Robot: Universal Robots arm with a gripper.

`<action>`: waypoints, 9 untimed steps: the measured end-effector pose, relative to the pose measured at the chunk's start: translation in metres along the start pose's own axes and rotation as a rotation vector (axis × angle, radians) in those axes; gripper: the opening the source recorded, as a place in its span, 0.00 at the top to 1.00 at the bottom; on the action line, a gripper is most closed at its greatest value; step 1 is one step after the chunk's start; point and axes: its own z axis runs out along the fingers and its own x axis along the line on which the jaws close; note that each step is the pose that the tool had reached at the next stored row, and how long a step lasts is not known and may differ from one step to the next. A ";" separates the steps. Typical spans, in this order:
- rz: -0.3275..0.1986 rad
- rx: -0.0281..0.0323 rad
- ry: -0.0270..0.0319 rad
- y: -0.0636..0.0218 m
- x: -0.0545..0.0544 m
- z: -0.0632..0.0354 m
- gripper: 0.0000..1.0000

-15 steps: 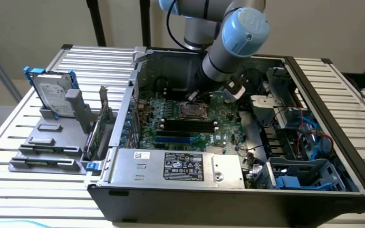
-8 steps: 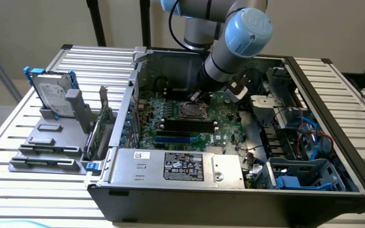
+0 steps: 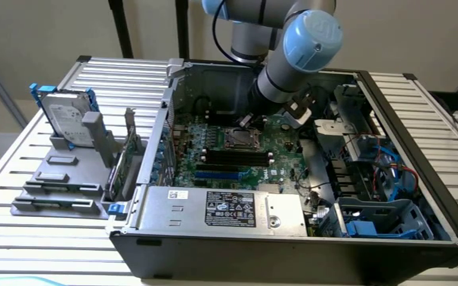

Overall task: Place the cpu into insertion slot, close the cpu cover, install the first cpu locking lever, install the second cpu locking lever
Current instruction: 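Install the first cpu locking lever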

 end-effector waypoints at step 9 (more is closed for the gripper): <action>0.001 -0.0023 -0.0030 0.0016 0.001 0.0003 0.89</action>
